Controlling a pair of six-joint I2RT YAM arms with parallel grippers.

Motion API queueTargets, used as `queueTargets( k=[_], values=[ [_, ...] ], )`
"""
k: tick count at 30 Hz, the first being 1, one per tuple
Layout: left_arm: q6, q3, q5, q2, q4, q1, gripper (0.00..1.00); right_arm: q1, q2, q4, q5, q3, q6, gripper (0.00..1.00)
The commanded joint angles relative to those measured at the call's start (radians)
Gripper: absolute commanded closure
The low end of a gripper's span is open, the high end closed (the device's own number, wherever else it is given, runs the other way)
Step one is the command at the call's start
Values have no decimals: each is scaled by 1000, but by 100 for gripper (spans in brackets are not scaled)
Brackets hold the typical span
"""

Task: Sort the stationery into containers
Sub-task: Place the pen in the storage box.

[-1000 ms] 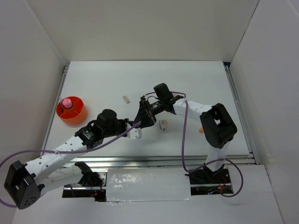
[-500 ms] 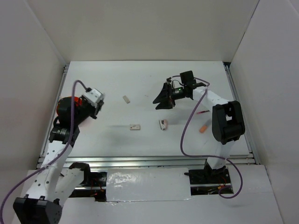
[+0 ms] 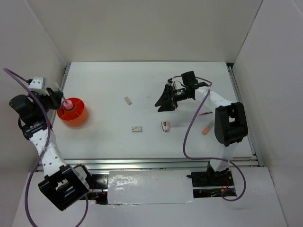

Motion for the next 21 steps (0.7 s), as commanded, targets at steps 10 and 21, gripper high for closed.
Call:
queueTargets(
  k=[10,21],
  values=[
    [291,196,218,241,-70,220,100,27,21,-101,57,114,-138,47],
    [442,361,219,459,-289,221,100,27,45,-159,91,172,-210,47]
  ],
)
